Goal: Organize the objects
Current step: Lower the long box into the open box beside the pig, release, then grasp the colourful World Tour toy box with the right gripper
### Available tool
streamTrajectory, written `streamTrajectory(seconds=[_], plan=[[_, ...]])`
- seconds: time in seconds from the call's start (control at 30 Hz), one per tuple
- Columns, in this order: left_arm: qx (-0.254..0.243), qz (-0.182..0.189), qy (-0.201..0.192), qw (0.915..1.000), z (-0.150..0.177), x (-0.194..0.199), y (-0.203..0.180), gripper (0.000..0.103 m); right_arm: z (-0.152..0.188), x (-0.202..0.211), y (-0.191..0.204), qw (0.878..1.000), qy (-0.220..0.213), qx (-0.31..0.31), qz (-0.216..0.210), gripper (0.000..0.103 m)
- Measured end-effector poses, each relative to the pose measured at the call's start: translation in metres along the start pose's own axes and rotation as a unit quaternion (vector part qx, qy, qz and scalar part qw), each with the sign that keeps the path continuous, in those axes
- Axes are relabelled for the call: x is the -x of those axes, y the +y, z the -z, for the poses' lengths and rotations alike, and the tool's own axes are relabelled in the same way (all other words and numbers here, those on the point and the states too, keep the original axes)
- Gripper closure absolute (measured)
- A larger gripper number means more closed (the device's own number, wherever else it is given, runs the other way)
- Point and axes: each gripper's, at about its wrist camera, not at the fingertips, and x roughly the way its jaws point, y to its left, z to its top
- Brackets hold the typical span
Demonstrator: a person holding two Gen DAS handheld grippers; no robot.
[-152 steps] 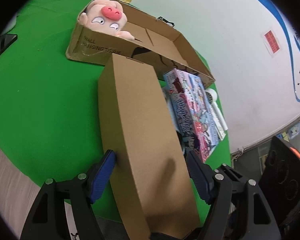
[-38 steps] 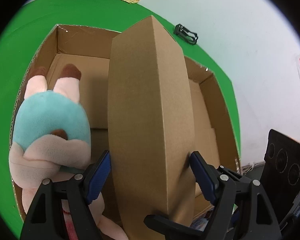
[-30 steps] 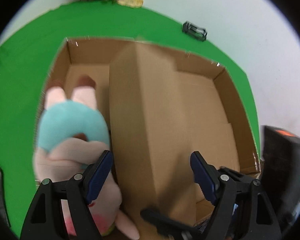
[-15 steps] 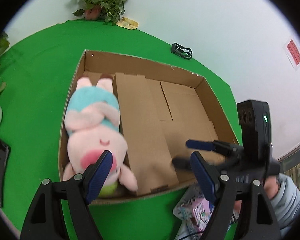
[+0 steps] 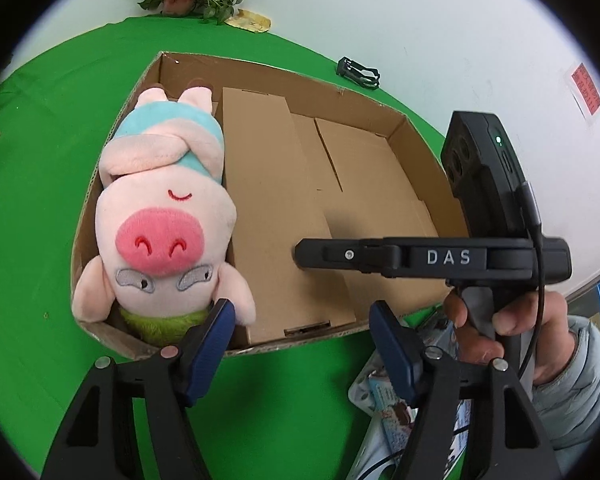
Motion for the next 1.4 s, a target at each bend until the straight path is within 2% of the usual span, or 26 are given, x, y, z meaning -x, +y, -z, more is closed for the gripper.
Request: streamTrajectory(seconds=[0.07, 0.13, 0.17, 0.2, 0.23, 0.27, 0.33, 0.43, 0.47, 0.63, 0.7, 0.87, 0.97, 1.1, 1.23, 1.33, 1.4], plan=[[-0.003, -0.006, -0.006, 1.0, 0.002, 0.005, 0.0, 0.034, 0.001, 0.0, 0.0, 1.0, 0.001, -0.002, 0.002, 0.063], [-0.018, -0.028, -0.038, 0.9987, 0.004, 0.021, -0.006, 0.034, 0.003, 0.007, 0.002, 1.0, -0.005, -0.005, 0.0, 0.062], [-0.025, -0.044, -0.055, 0.9972, 0.005, 0.027, -0.009, 0.031, 0.005, 0.01, 0.006, 1.0, -0.016, -0.006, 0.003, 0.058], [-0.038, -0.071, -0.088, 0.9929, 0.008, 0.04, -0.016, 0.028, 0.009, 0.02, 0.011, 0.999, -0.033, -0.002, 0.009, 0.04], [-0.055, -0.095, -0.126, 0.986, 0.012, 0.054, -0.025, 0.025, 0.017, 0.039, 0.016, 0.998, -0.063, 0.009, 0.022, 0.015], [-0.072, -0.112, -0.159, 0.9781, 0.018, 0.067, -0.034, 0.02, 0.024, 0.058, 0.019, 0.995, -0.096, 0.019, 0.032, 0.004], [-0.102, -0.144, -0.217, 0.96, 0.033, 0.092, -0.053, 0.017, 0.044, 0.102, 0.024, 0.984, -0.164, 0.043, 0.059, 0.0], [-0.113, -0.186, -0.278, 0.9357, 0.049, 0.118, -0.076, 0.011, 0.072, 0.152, 0.034, 0.966, -0.214, 0.083, 0.119, 0.0], [-0.109, -0.189, -0.284, 0.9337, 0.052, 0.122, -0.08, 0.011, 0.081, 0.165, 0.037, 0.959, -0.227, 0.093, 0.139, 0.0], [-0.086, -0.147, -0.297, 0.9395, 0.065, 0.137, -0.104, 0.011, 0.128, 0.213, 0.056, 0.925, -0.268, 0.168, 0.211, 0.0], [-0.087, -0.145, -0.288, 0.9426, 0.071, 0.137, -0.116, 0.011, 0.144, 0.222, 0.061, 0.917, -0.265, 0.187, 0.231, 0.0], [-0.1, -0.145, -0.26, 0.9494, 0.09, 0.12, -0.139, 0.011, 0.174, 0.218, 0.063, 0.921, -0.228, 0.197, 0.247, 0.0], [-0.11, -0.141, -0.245, 0.9529, 0.098, 0.111, -0.142, 0.011, 0.191, 0.217, 0.061, 0.925, -0.238, 0.181, 0.234, 0.0], [-0.101, -0.138, -0.243, 0.9547, 0.104, 0.108, -0.139, 0.011, 0.203, 0.215, 0.059, 0.917, -0.251, 0.166, 0.263, 0.0], [-0.081, -0.149, -0.272, 0.9474, 0.112, 0.118, -0.135, 0.011, 0.214, 0.208, 0.065, 0.91, -0.256, 0.164, 0.282, 0.0], [-0.074, -0.149, -0.274, 0.9472, 0.114, 0.12, -0.13, 0.011, 0.219, 0.206, 0.073, 0.899, -0.263, 0.181, 0.299, 0.0], [-0.072, -0.148, -0.269, 0.949, 0.115, 0.118, -0.129, 0.011, 0.221, 0.205, 0.074, 0.897, -0.266, 0.182, 0.302, 0.0]])
